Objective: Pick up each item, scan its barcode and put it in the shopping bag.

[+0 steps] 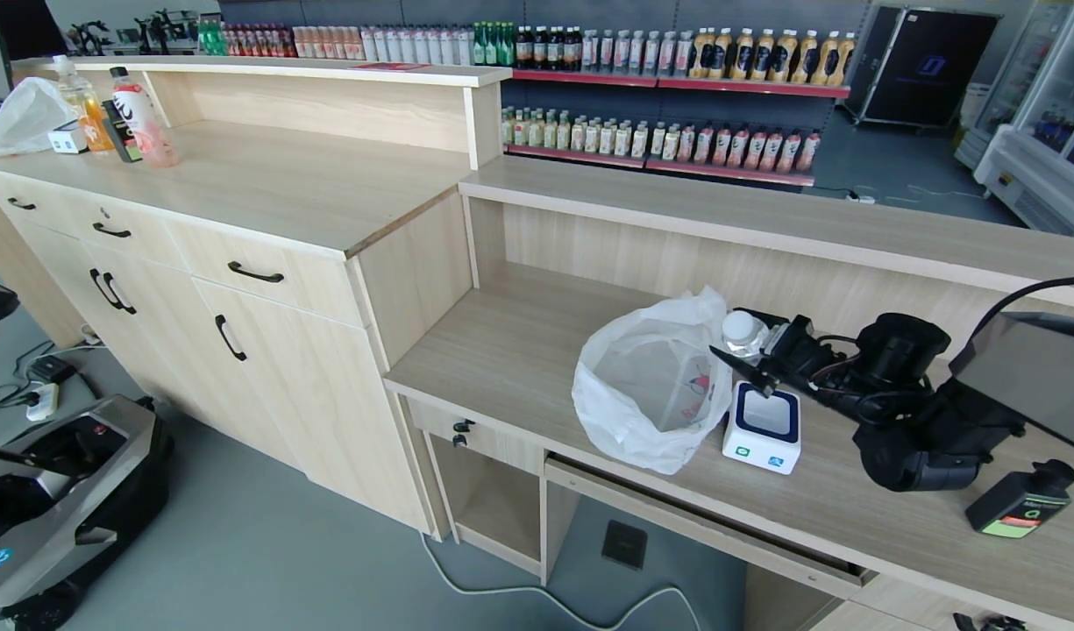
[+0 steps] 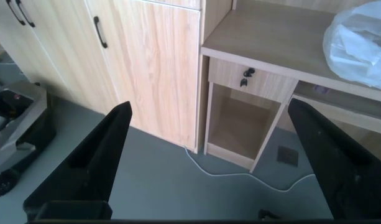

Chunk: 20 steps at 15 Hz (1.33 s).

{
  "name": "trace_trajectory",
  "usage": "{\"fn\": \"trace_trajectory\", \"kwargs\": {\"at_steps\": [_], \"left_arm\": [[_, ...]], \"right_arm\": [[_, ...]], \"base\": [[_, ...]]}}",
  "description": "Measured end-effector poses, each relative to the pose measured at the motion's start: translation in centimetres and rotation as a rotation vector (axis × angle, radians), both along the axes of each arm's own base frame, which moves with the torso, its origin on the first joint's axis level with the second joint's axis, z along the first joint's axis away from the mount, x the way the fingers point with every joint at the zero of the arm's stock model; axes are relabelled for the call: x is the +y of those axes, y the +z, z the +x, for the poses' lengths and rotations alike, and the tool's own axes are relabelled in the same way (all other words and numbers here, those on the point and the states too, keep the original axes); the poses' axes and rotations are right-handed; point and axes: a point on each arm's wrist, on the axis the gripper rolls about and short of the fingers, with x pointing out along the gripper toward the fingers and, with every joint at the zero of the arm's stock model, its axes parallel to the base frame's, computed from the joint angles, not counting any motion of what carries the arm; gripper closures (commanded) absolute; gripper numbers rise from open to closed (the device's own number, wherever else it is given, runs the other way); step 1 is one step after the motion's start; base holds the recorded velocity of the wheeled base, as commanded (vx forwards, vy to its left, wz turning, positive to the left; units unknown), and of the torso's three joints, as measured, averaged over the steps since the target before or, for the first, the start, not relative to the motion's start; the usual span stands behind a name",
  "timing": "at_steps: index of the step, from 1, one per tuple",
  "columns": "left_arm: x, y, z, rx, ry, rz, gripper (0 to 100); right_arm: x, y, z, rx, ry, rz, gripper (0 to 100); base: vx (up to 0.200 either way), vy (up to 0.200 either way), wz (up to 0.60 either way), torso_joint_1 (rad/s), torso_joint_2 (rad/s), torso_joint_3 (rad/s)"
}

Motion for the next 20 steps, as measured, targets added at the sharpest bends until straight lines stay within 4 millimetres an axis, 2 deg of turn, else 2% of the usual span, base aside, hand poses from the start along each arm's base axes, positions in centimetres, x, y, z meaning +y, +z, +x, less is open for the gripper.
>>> {"fn": "trace_trajectory", "kwargs": {"at_steps": [8, 10, 12, 16, 20], "left_arm": [[0.0, 0.0, 0.0, 0.0, 0.0, 0.0, 0], [0.0, 0.0, 0.0, 0.0, 0.001, 0.0, 0], [0.0, 0.0, 0.0, 0.0, 0.001, 0.0, 0], [0.0, 0.0, 0.0, 0.0, 0.0, 0.0, 0], [0.0, 0.0, 0.0, 0.0, 0.0, 0.0, 0]], "right_arm": [[-0.5, 0.0, -0.6, 0.018, -0.012, 0.0, 100], [-0.6, 0.8, -0.6, -0.006, -0.025, 0.001, 100], [-1.0, 2.4, -0.9, -0.038, -0.12, 0.019, 100], [-2.5, 5.8, -3.2, -0.004, -0.411, 0.181, 100], [-4.3, 6.9, -6.9, 0.076, -0.536, 0.194, 100]], "base": [[0.0, 0.0, 0.0, 0.0, 0.0, 0.0], [0.0, 0.0, 0.0, 0.0, 0.0, 0.0], [0.0, 0.0, 0.0, 0.0, 0.0, 0.0], [0.0, 0.0, 0.0, 0.0, 0.0, 0.0], [0.0, 0.0, 0.0, 0.0, 0.0, 0.0]]}}
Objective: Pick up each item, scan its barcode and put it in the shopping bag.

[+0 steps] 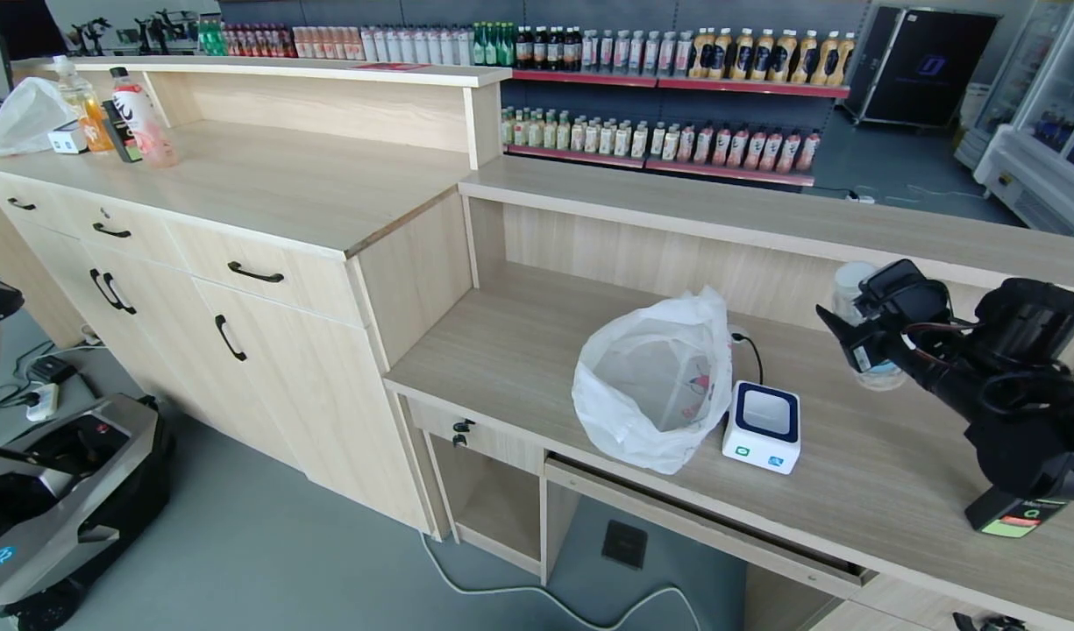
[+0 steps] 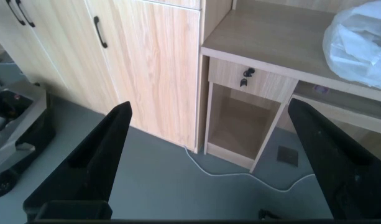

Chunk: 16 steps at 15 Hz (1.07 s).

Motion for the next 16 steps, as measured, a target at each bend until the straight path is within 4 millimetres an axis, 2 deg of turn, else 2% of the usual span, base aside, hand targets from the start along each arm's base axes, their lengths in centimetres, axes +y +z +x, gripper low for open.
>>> {"fn": "trace_trajectory", "kwargs": {"at_steps": [3, 7, 9, 10, 12, 14, 16], "left_arm": [[0.0, 0.0, 0.0, 0.0, 0.0, 0.0, 0], [0.0, 0.0, 0.0, 0.0, 0.0, 0.0, 0], [0.0, 0.0, 0.0, 0.0, 0.0, 0.0, 0], [0.0, 0.0, 0.0, 0.0, 0.0, 0.0, 0], [0.0, 0.0, 0.0, 0.0, 0.001, 0.0, 0], [0.0, 0.0, 0.0, 0.0, 0.0, 0.0, 0], [0.0, 0.0, 0.0, 0.0, 0.0, 0.0, 0]], "right_arm": [[-0.6, 1.0, -1.1, -0.031, -0.022, -0.004, 100], [-1.7, 1.8, -1.7, -0.061, -0.066, -0.008, 100], [-1.3, 1.9, -1.6, -0.066, -0.09, 0.033, 100], [-1.1, 2.0, -1.6, -0.071, -0.082, 0.074, 100], [-0.5, 2.2, -1.1, -0.069, -0.051, 0.142, 100], [-0.1, 2.3, -0.1, -0.067, -0.016, 0.285, 100], [0.3, 1.1, 1.4, -0.008, 0.002, 0.397, 100]], "base": [[0.0, 0.0, 0.0, 0.0, 0.0, 0.0], [0.0, 0.0, 0.6, 0.002, 0.0, 0.002], [0.0, 0.0, 0.6, 0.005, 0.0, 0.005], [0.0, 0.0, 0.0, 0.0, 0.0, 0.0], [0.0, 0.0, 0.0, 0.0, 0.0, 0.0], [0.0, 0.0, 0.0, 0.0, 0.0, 0.0], [0.0, 0.0, 0.0, 0.0, 0.0, 0.0]]}}
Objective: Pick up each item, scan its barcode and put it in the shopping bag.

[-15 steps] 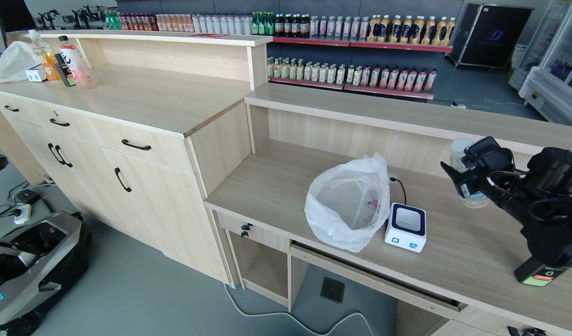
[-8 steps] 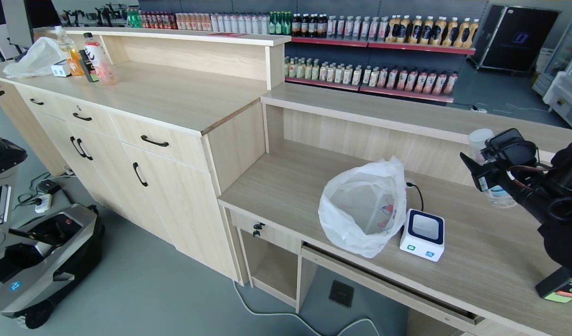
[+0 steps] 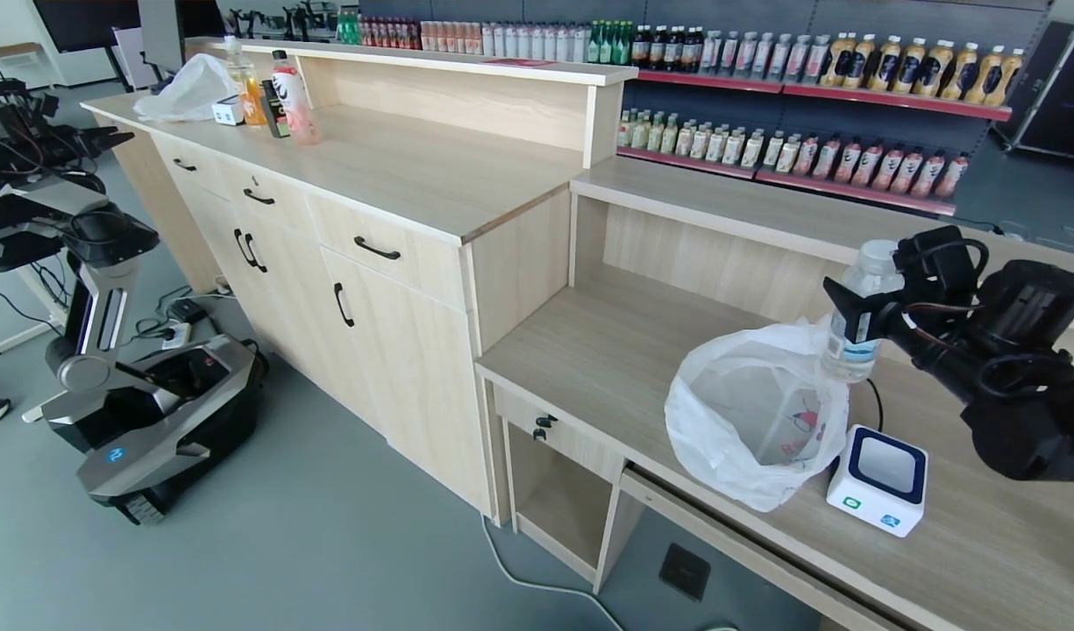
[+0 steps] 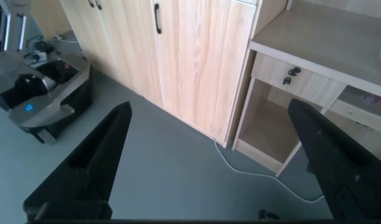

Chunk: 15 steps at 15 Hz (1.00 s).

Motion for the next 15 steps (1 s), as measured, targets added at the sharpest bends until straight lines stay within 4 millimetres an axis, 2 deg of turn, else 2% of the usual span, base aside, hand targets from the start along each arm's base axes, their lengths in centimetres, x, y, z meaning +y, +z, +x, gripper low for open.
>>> {"fn": "trace_trajectory", "kwargs": {"at_steps": [3, 8, 13, 15], "left_arm": [[0.0, 0.0, 0.0, 0.0, -0.001, 0.0, 0], [0.0, 0.0, 0.0, 0.0, 0.0, 0.0, 0], [0.0, 0.0, 0.0, 0.0, -0.001, 0.0, 0], [0.0, 0.0, 0.0, 0.0, -0.001, 0.0, 0]], "right_arm": [[0.2, -2.2, 3.1, 0.072, 0.023, 0.13, 100], [1.6, -5.5, 8.8, 0.091, 0.078, 0.198, 100], [1.2, -9.6, 11.9, 0.136, 0.072, 0.213, 100], [1.0, -10.6, 12.7, 0.15, 0.068, 0.222, 100]], "base": [[0.0, 0.0, 0.0, 0.0, 0.0, 0.0], [0.0, 0.0, 0.0, 0.0, 0.0, 0.0], [0.0, 0.0, 0.0, 0.0, 0.0, 0.0], [0.0, 0.0, 0.0, 0.0, 0.0, 0.0]]}}
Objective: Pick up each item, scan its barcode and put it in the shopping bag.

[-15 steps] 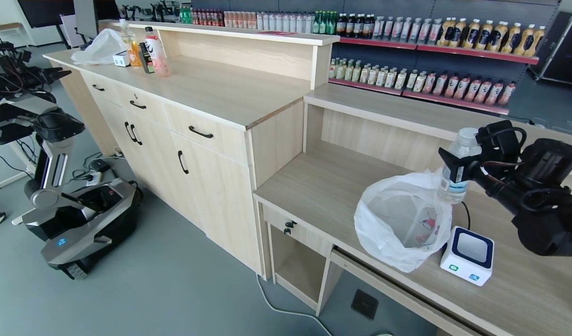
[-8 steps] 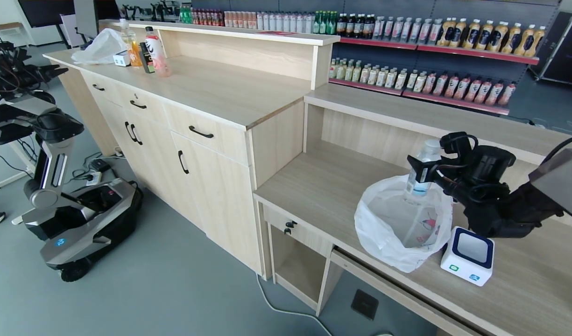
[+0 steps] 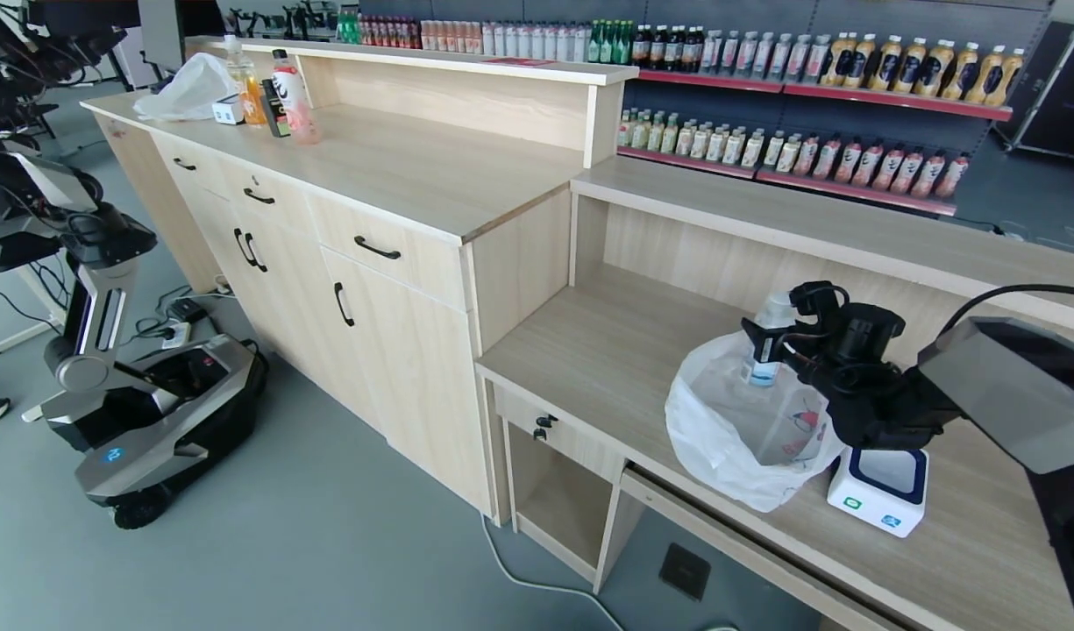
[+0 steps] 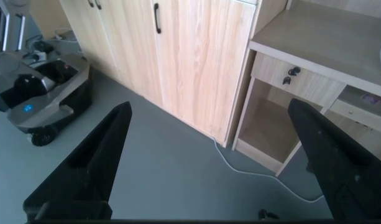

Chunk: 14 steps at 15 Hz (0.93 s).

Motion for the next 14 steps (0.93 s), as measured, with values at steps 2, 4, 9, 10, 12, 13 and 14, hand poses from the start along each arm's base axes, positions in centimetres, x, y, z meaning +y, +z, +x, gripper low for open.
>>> {"fn": "trace_trajectory", "kwargs": {"at_steps": [2, 4, 9, 10, 12, 13, 14], "left_arm": [[0.0, 0.0, 0.0, 0.0, 0.0, 0.0, 0], [0.0, 0.0, 0.0, 0.0, 0.0, 0.0, 0], [0.0, 0.0, 0.0, 0.0, 0.0, 0.0, 0], [0.0, 0.0, 0.0, 0.0, 0.0, 0.0, 0], [0.0, 0.0, 0.0, 0.0, 0.001, 0.0, 0], [0.0, 0.0, 0.0, 0.0, 0.001, 0.0, 0], [0.0, 0.0, 0.0, 0.0, 0.001, 0.0, 0]], "right_arm": [[0.0, -0.7, 0.7, 0.0, 0.004, 0.0, 100], [-0.1, -1.4, 1.0, 0.0, 0.005, -0.003, 100], [-0.4, -2.5, 0.3, 0.048, -0.002, -0.007, 0], [-0.4, -2.4, 0.1, 0.055, -0.002, -0.007, 0], [-0.4, -1.8, -0.4, 0.059, -0.003, -0.004, 0], [-0.3, -1.3, -0.7, 0.058, -0.003, -0.001, 0], [-0.3, -0.7, -1.0, 0.052, -0.004, -0.001, 0]], "base": [[0.0, 0.0, 0.0, 0.0, 0.0, 0.0], [0.0, 0.0, 0.0, 0.0, 0.0, 0.0], [0.0, 0.0, 0.0, 0.0, 0.0, 0.0], [0.0, 0.0, 0.0, 0.0, 0.0, 0.0], [0.0, 0.0, 0.0, 0.0, 0.0, 0.0], [0.0, 0.0, 0.0, 0.0, 0.0, 0.0], [0.0, 0.0, 0.0, 0.0, 0.0, 0.0]]}}
